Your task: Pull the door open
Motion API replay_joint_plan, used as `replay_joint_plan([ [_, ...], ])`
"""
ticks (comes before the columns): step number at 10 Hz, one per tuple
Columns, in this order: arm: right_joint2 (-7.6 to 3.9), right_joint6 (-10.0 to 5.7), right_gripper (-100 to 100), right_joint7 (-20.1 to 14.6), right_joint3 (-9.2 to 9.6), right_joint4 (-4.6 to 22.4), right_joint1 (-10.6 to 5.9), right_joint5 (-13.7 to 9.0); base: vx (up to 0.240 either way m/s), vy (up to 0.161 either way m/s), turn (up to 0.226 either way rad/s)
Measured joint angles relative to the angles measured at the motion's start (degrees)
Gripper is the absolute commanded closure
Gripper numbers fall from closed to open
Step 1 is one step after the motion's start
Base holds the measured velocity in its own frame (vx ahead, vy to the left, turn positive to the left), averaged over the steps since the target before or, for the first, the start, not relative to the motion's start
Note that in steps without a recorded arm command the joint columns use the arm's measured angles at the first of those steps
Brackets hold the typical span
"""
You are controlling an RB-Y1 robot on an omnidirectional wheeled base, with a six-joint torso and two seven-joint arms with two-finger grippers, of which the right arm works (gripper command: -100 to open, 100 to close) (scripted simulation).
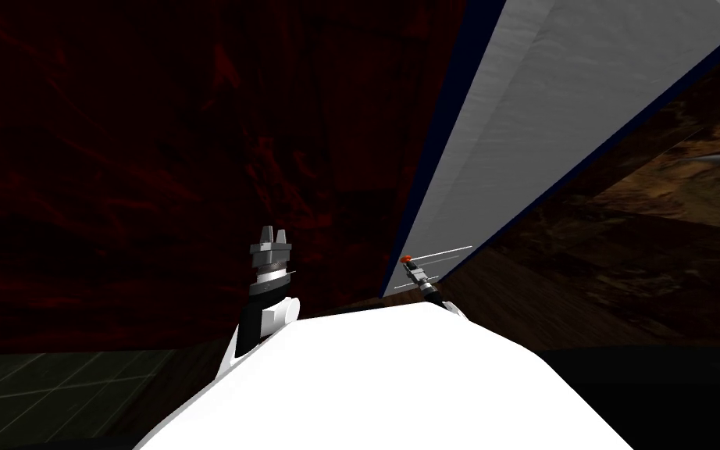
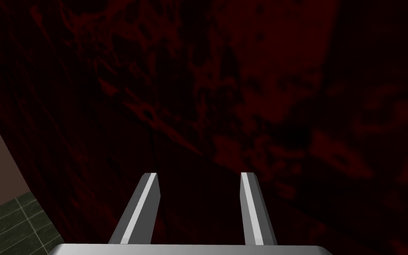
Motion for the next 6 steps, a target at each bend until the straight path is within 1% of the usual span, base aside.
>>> replay_joint_plan([
  [4, -0.05, 0.25, 100, -3.73, 0.52, 0.09, -0.23, -1.31, -0.03, -0.02, 0.042],
  [6, 0.04, 0.65, 100, -6.51, 0.93, -0.41, -0.17, -2.23, -0.044, -0.02, 0.053],
])
